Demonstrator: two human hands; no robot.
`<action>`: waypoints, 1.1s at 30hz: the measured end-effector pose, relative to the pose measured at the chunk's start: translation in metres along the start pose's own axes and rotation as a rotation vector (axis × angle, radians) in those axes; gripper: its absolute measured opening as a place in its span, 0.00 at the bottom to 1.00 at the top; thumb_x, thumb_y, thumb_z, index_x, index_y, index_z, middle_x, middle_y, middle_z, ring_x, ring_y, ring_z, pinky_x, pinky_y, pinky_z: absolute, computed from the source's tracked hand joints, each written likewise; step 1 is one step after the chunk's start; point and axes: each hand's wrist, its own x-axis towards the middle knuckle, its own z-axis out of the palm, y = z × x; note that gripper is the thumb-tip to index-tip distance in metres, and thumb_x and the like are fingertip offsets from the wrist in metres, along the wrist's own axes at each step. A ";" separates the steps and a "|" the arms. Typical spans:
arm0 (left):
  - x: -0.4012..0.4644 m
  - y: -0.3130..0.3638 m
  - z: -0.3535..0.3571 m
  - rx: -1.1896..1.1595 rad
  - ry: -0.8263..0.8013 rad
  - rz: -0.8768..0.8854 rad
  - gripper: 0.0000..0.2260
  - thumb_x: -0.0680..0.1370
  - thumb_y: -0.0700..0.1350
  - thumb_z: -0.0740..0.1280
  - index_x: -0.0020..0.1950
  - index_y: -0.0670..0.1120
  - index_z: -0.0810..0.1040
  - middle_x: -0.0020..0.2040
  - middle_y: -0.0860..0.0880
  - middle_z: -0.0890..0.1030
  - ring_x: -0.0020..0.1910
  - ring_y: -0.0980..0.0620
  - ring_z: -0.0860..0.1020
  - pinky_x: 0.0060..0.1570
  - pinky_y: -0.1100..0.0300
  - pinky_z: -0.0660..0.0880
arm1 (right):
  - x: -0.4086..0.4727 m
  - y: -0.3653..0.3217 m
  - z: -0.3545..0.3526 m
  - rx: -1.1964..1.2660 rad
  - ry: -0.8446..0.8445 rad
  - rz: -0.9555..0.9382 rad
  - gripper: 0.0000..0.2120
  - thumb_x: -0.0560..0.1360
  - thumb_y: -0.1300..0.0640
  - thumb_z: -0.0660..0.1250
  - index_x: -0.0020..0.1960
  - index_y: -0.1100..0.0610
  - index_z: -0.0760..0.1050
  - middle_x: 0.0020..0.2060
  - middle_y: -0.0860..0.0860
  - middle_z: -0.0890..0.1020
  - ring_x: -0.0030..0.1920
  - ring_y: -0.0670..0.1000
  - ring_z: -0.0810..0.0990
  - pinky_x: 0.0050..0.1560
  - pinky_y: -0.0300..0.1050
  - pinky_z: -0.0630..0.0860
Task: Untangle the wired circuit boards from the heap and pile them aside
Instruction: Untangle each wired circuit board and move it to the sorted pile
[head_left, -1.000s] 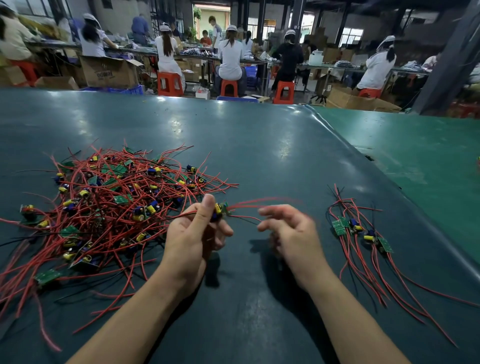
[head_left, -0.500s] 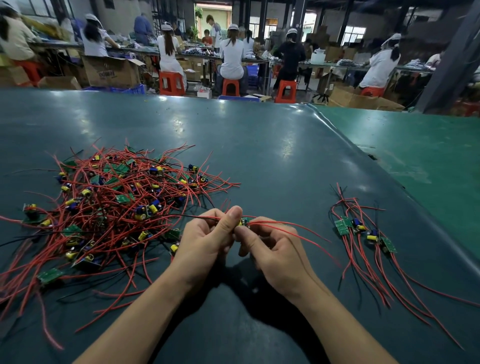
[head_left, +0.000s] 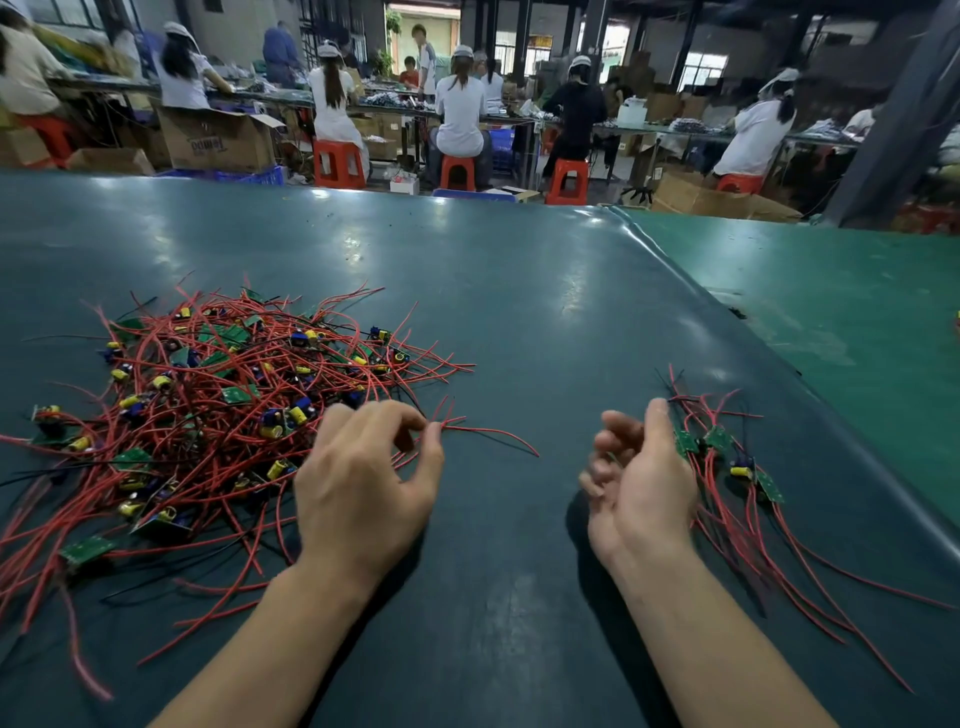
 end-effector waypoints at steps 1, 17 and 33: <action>0.002 -0.005 0.000 0.080 0.004 -0.025 0.08 0.74 0.51 0.67 0.45 0.47 0.80 0.41 0.50 0.80 0.44 0.44 0.74 0.44 0.50 0.72 | -0.001 0.003 0.002 -0.049 -0.035 -0.045 0.23 0.82 0.44 0.58 0.35 0.57 0.75 0.22 0.49 0.73 0.17 0.45 0.63 0.19 0.32 0.56; 0.004 -0.016 0.002 -0.096 0.101 0.102 0.08 0.77 0.44 0.68 0.48 0.41 0.85 0.38 0.47 0.81 0.37 0.43 0.75 0.41 0.48 0.72 | -0.009 0.016 0.004 -0.488 -0.300 -0.173 0.18 0.80 0.53 0.64 0.33 0.55 0.78 0.24 0.50 0.75 0.21 0.44 0.67 0.22 0.34 0.61; -0.011 0.020 0.001 -0.538 -0.031 0.409 0.10 0.77 0.43 0.68 0.57 0.48 0.83 0.47 0.46 0.79 0.47 0.45 0.75 0.45 0.58 0.72 | -0.029 0.023 0.001 -1.283 -1.055 -0.350 0.17 0.71 0.63 0.63 0.54 0.49 0.83 0.48 0.56 0.84 0.47 0.58 0.82 0.49 0.56 0.79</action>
